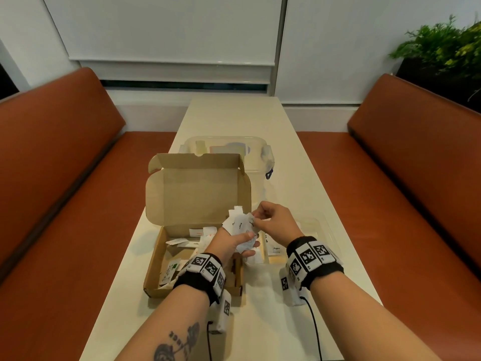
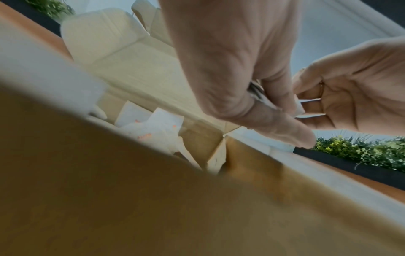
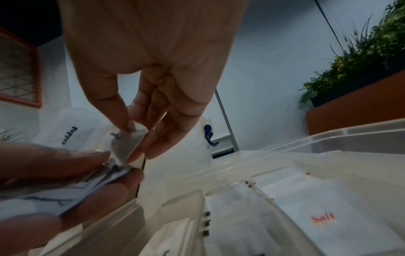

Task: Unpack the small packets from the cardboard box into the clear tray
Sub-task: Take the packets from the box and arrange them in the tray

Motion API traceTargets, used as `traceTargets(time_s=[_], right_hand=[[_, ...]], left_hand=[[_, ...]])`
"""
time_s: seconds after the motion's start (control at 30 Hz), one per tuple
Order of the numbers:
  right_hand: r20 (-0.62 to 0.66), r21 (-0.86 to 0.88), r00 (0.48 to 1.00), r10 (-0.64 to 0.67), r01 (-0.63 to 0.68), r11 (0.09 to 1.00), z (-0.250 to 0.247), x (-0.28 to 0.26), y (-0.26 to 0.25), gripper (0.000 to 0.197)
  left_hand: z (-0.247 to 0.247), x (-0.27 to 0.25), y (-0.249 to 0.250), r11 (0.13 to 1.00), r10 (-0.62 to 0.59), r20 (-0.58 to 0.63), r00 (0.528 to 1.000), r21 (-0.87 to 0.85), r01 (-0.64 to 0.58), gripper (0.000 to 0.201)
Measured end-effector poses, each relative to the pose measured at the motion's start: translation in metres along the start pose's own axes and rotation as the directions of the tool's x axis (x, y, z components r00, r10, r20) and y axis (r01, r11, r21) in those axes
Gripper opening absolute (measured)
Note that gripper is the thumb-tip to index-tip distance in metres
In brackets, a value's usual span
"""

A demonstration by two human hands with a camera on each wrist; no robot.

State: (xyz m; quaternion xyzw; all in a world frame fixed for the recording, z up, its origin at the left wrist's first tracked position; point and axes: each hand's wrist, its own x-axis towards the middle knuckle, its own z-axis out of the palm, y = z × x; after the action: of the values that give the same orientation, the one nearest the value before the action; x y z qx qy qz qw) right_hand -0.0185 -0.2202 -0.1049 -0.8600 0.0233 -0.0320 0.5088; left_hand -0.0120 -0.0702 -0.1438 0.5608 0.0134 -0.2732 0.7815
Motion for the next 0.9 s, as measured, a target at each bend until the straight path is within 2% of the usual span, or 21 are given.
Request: traceTargets(time_s=[0.33,0.5,0.67,0.8,0.9], right_hand=[[0.019,-0.046,1.000,-0.003,0.004,0.999,0.015,0.006,-0.004,0.005],[-0.032,-0.054,0.999,0.044,-0.045,0.998,0.012,0.005,-0.001,0.016],[0.038,0.030,0.996,0.076,-0.077,0.997,0.012,-0.002,-0.002,0.022],[0.023,0.022,0.994,0.104,-0.105,0.994,0.012,0.000,-0.002,0.035],[-0.001,-0.002,0.992,0.129,-0.129,0.992,-0.001,0.000,0.005,0.029]], left_hand=[[-0.009,-0.009,0.009,0.997,-0.054,-0.032,0.998,-0.047,0.053,0.030],[-0.014,-0.010,0.008,0.989,-0.078,-0.105,0.991,-0.135,0.064,0.029],[-0.013,-0.008,0.005,0.983,-0.071,-0.094,0.993,-0.173,0.054,0.022],[-0.014,-0.006,0.003,0.985,-0.057,-0.118,0.991,-0.171,0.036,0.022],[-0.013,-0.006,0.004,0.986,-0.058,-0.116,0.992,-0.161,0.039,0.021]])
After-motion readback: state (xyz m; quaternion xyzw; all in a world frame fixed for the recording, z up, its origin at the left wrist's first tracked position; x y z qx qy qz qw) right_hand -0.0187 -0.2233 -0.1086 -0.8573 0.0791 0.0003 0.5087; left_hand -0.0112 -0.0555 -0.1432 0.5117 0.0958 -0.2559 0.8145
